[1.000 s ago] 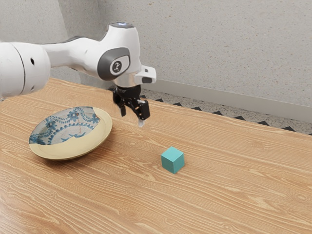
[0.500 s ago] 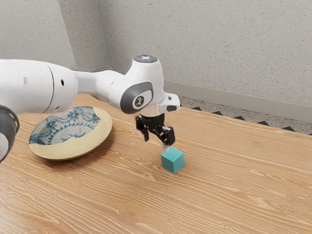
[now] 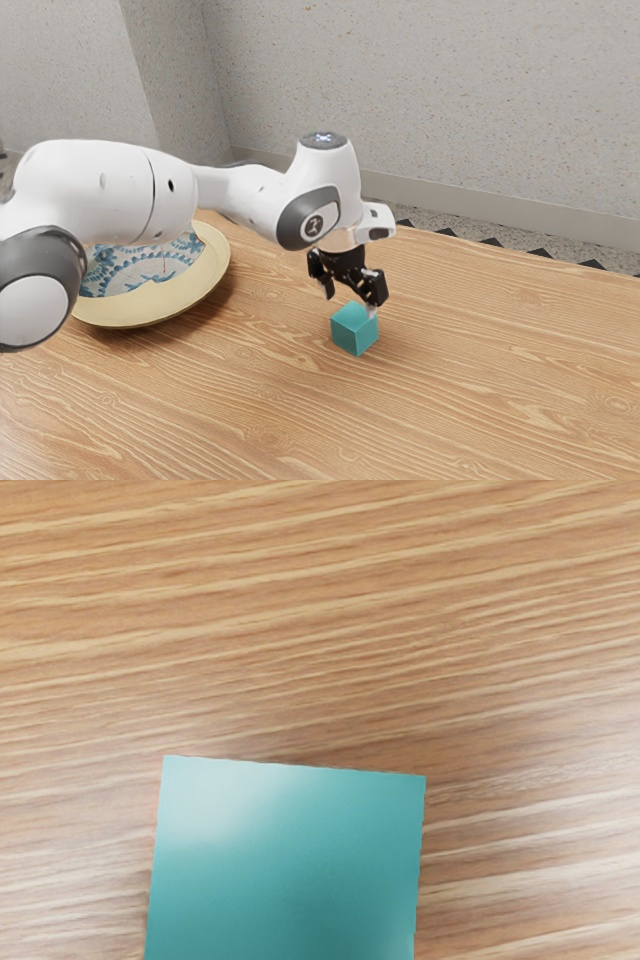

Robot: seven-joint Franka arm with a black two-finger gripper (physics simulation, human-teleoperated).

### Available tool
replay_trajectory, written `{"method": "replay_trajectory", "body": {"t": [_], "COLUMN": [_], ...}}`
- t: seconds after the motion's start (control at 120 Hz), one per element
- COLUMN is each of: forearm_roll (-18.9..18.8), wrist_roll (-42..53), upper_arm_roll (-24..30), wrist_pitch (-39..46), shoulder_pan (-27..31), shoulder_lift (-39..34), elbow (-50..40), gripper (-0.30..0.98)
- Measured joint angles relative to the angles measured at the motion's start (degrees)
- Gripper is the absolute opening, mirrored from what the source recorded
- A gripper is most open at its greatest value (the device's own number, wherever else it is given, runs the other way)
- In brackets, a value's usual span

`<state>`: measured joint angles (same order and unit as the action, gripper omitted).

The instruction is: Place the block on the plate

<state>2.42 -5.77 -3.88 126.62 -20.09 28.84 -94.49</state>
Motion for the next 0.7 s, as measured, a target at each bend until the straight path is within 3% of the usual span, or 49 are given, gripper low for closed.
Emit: {"method": "replay_trajectory", "body": {"t": [0.267, 0.7], "forearm_roll": [0.06, 0.0], "wrist_roll": [1.32, 2.74], "upper_arm_roll": [3.41, 3.96], "wrist_pitch": [0.4, 0.53], "shoulder_pan": [3.72, 4.62], "shoulder_lift": [2.97, 5.86], "elbow": [1.86, 2.74], "gripper": [0.69, 0.69]}}
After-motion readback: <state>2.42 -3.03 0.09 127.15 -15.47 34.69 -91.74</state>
